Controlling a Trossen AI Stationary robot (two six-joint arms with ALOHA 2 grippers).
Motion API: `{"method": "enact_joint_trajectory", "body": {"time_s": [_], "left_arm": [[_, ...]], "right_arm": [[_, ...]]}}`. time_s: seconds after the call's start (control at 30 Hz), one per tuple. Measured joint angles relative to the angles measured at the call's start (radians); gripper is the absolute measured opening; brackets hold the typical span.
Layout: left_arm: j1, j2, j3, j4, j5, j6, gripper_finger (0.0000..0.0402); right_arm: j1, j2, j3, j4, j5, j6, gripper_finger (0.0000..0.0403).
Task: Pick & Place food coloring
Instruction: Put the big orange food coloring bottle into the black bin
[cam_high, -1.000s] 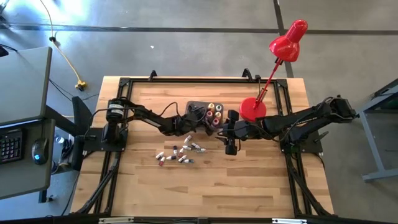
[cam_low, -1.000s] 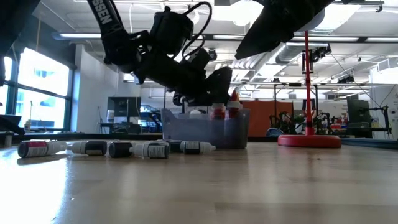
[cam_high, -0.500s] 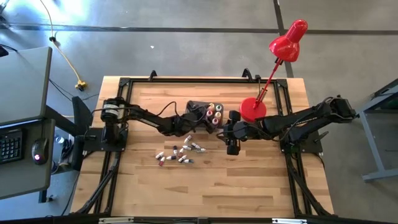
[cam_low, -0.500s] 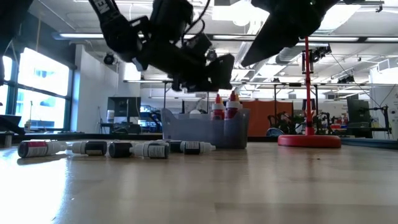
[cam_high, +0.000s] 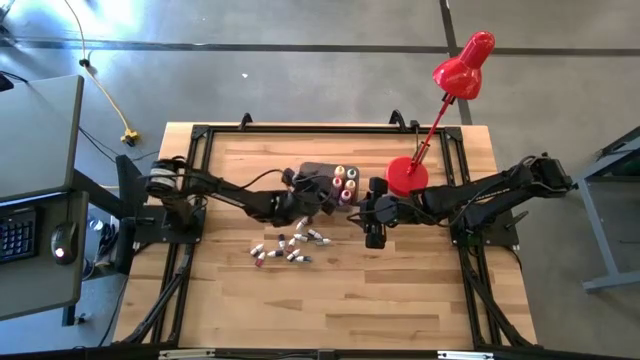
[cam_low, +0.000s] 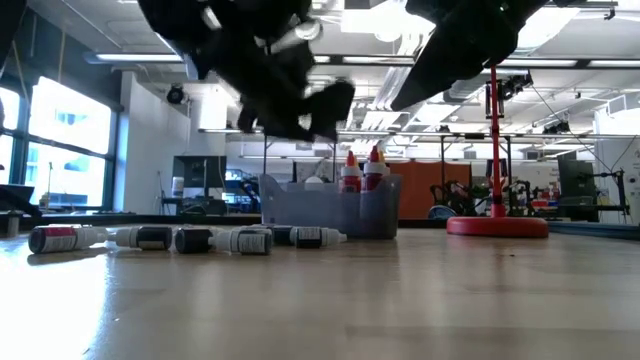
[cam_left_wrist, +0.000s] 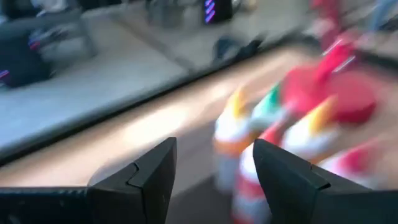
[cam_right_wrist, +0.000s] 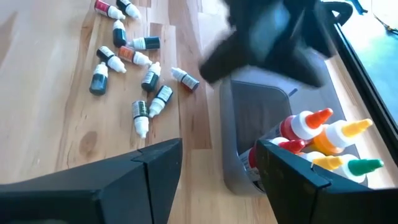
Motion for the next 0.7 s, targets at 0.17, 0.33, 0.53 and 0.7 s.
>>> {"method": "enact_joint_trajectory", "body": {"time_s": [0.17,0.33,0.53,0.7], "left_arm": [[0.058,0.073,0.001,0.005,0.011,-0.058,0.0209],[0.099,0.118,-0.002,0.056,0.096,-0.055,0.0209],[0.099,0.126,-0.002,0.066,0.16,-0.055,0.0209],[0.099,0.126,-0.002,0.075,0.2,-0.055,0.0209]], "right_arm": [[0.0,0.0,0.0,0.0,-0.023,0.0,0.0199],[0.003,0.0,0.0,0.004,-0.025,0.0,0.0199],[0.003,0.0,0.0,0.007,-0.025,-0.002,0.0199],[0.003,0.0,0.0,0.007,-0.025,-0.003,0.0199]]}}
